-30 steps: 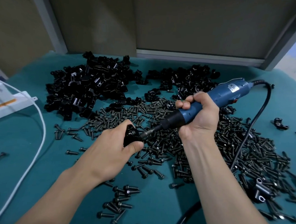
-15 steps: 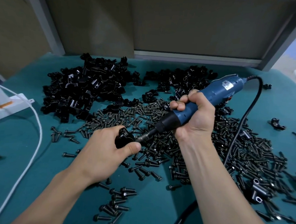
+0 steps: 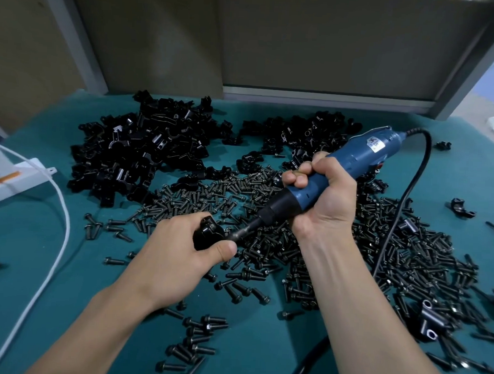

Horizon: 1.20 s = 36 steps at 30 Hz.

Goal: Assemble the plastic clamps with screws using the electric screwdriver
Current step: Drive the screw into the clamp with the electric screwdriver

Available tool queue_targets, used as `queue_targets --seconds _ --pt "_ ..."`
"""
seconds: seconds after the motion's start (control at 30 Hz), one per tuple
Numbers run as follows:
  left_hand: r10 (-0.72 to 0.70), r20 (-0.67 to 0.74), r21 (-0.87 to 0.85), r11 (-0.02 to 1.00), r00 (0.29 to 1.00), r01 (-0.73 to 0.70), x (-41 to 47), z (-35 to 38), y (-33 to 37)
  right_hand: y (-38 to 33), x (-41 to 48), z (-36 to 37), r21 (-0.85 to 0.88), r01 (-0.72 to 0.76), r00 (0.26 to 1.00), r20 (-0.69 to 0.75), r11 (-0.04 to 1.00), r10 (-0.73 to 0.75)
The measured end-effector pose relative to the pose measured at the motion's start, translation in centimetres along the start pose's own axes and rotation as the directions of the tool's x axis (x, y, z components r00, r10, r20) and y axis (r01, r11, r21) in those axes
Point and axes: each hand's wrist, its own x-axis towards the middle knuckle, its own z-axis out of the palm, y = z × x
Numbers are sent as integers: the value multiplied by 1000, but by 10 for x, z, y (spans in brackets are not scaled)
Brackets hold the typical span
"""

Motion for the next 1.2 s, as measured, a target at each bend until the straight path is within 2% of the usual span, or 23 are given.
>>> queue_targets --seconds 0.27,0.33,0.43,0.6,0.7,0.77,0.83,0.97,1.07,1.2 --pt "-1 138 -60 998 990 9 2 -6 -3 -2 -1 1 12 -10 1000 -13 1000 10" --pt "-30 230 -188 979 973 75 1 -7 -1 -4 -2 1 6 -9 1000 8 1000 9" --pt "-67 349 -455 860 935 231 3 -5 2 -9 -2 4 0 -12 997 78 1000 12" --pt "-63 455 -633 679 888 373 1 -1 8 -18 -3 11 -16 -5 977 211 1000 8" --pt "-63 578 -672 528 814 519 -1 -5 7 -20 -4 12 35 -48 968 248 998 38" --pt "13 674 -668 438 738 602 -2 -8 6 -21 -3 10 93 -111 960 266 990 82" --pt "82 721 -652 415 688 634 -2 -9 6 -20 -3 8 127 -155 958 261 980 118" --pt "101 750 -634 390 654 668 0 -9 5 -18 -1 1 164 -159 969 214 974 122" --pt "258 793 -609 304 552 732 -1 -5 3 -19 3 -1 283 -192 961 250 940 121" --pt "384 804 -578 323 454 750 -2 2 3 -25 7 -3 375 -241 947 295 895 131"
